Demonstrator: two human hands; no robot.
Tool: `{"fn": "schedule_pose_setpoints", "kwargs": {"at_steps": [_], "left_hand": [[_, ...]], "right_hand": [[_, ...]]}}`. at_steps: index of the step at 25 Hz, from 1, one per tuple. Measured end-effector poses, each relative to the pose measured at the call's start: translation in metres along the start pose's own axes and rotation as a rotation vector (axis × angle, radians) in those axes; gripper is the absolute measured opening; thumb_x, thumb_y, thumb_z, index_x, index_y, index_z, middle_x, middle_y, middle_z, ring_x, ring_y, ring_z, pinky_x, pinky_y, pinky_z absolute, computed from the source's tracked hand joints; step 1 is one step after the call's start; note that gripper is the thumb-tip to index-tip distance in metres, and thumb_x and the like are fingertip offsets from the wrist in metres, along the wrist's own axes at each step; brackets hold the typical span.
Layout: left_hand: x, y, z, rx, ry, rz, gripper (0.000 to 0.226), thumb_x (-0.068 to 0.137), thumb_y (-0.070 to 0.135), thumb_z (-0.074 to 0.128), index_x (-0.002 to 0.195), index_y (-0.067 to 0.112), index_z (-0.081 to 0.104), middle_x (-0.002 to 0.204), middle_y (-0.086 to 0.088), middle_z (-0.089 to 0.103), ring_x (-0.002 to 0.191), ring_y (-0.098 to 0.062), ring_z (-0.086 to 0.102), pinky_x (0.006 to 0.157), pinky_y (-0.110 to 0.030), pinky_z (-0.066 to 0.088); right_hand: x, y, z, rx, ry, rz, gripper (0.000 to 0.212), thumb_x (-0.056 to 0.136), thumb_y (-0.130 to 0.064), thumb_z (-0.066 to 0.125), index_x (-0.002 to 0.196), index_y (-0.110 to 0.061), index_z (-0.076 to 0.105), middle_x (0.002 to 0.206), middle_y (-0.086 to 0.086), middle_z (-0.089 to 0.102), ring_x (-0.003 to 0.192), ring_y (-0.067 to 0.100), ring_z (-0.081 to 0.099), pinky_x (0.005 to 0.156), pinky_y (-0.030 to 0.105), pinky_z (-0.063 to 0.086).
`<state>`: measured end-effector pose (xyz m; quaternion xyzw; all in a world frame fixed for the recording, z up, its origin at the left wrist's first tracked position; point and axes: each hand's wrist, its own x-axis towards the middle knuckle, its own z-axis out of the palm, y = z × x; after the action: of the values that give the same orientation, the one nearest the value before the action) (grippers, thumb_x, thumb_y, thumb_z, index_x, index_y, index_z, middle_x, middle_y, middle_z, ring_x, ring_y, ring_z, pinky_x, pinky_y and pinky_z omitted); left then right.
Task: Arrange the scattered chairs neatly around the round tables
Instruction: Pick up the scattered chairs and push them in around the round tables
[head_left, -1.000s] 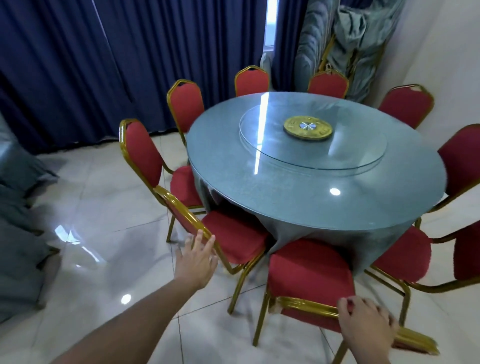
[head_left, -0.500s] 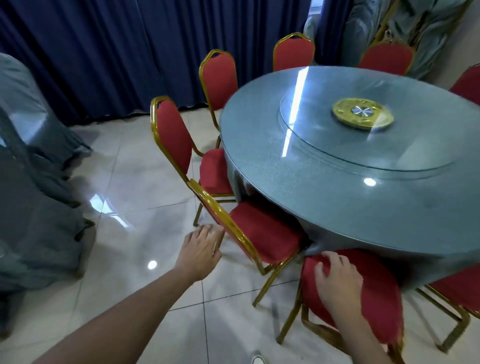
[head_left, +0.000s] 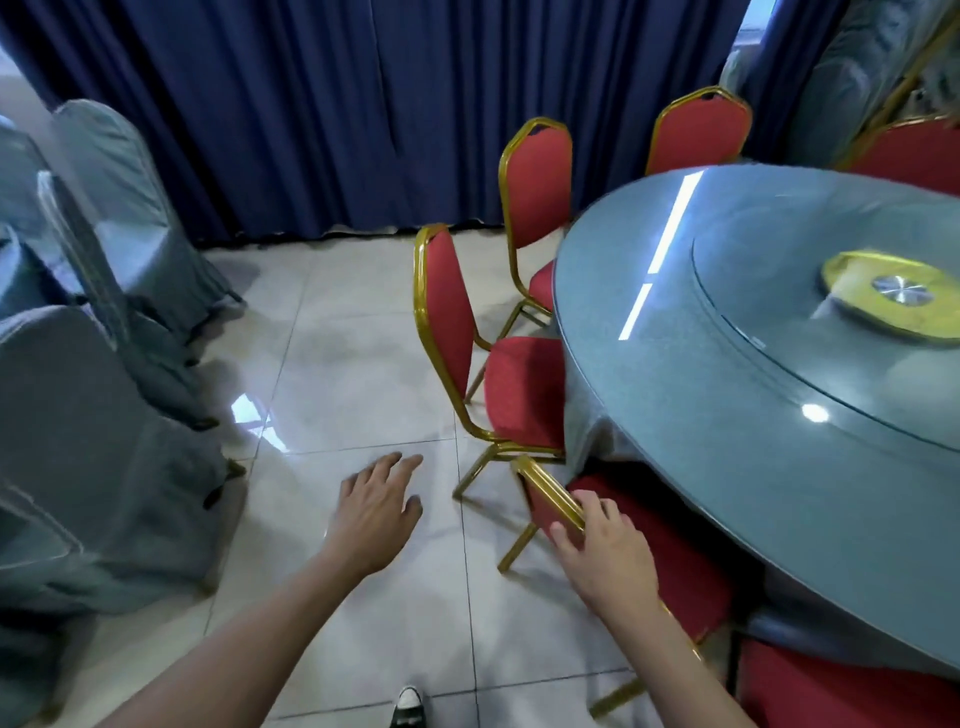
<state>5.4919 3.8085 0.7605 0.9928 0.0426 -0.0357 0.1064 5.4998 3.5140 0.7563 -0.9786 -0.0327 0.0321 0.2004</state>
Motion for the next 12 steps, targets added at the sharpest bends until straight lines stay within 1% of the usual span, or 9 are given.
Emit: {"fn": "schedule_pose_setpoints", "kwargs": {"at_steps": [2, 4, 6, 8, 10, 12], "left_hand": [[0.041, -0.031, -0.016, 0.008, -0.03, 0.048, 0.054, 0.102, 0.039, 0.04, 0.154, 0.031, 0.026, 0.158, 0.003, 0.033, 0.144, -0.02, 0.034, 0.116, -0.039, 0.026], [0.088, -0.051, -0.031, 0.027, -0.07, 0.068, 0.056, 0.103, 0.04, 0.038, 0.155, 0.03, 0.022, 0.159, 0.0, 0.033, 0.143, -0.025, 0.036, 0.116, -0.044, 0.028], [0.139, -0.061, -0.042, -0.045, -0.128, 0.045, 0.059, 0.104, 0.042, 0.038, 0.157, 0.026, 0.017, 0.158, -0.005, 0.032, 0.14, -0.031, 0.04, 0.113, -0.05, 0.033], [0.194, -0.065, -0.042, -0.17, -0.104, 0.032, 0.066, 0.103, 0.043, 0.041, 0.159, 0.02, 0.012, 0.159, -0.01, 0.031, 0.14, -0.035, 0.04, 0.113, -0.053, 0.035], [0.262, -0.064, -0.042, -0.401, -0.109, -0.065, 0.075, 0.102, 0.044, 0.047, 0.159, 0.012, 0.01, 0.16, -0.016, 0.029, 0.143, -0.037, 0.035, 0.116, -0.051, 0.032], [0.325, -0.061, -0.033, -0.583, -0.125, -0.218, 0.081, 0.099, 0.047, 0.052, 0.157, 0.007, 0.012, 0.158, -0.021, 0.033, 0.143, -0.039, 0.036, 0.117, -0.049, 0.032]], "right_hand": [[0.014, -0.014, 0.007, -0.082, 0.003, 0.109, 0.039, 0.094, -0.059, 0.046, 0.125, -0.035, 0.046, 0.105, -0.01, 0.057, 0.093, 0.015, 0.06, 0.074, 0.032, 0.047], [0.022, -0.02, 0.01, -0.189, -0.012, 0.185, 0.04, 0.092, -0.068, 0.038, 0.115, -0.038, 0.049, 0.094, -0.015, 0.054, 0.088, 0.01, 0.061, 0.072, 0.03, 0.048], [0.023, -0.022, 0.015, -0.238, -0.019, 0.24, 0.045, 0.089, -0.077, 0.031, 0.108, -0.042, 0.051, 0.087, -0.017, 0.053, 0.086, 0.006, 0.061, 0.069, 0.028, 0.047], [0.024, -0.026, 0.018, -0.271, -0.014, 0.283, 0.049, 0.086, -0.082, 0.029, 0.109, -0.045, 0.052, 0.088, -0.019, 0.055, 0.088, 0.001, 0.06, 0.065, 0.024, 0.045], [0.027, -0.028, 0.021, -0.281, -0.017, 0.299, 0.048, 0.084, -0.083, 0.036, 0.109, -0.047, 0.058, 0.09, -0.02, 0.059, 0.086, 0.0, 0.063, 0.062, 0.022, 0.046], [0.031, -0.03, 0.021, -0.267, 0.015, 0.327, 0.043, 0.08, -0.078, 0.05, 0.1, -0.044, 0.067, 0.084, -0.019, 0.064, 0.074, 0.005, 0.067, 0.056, 0.025, 0.048]]}}
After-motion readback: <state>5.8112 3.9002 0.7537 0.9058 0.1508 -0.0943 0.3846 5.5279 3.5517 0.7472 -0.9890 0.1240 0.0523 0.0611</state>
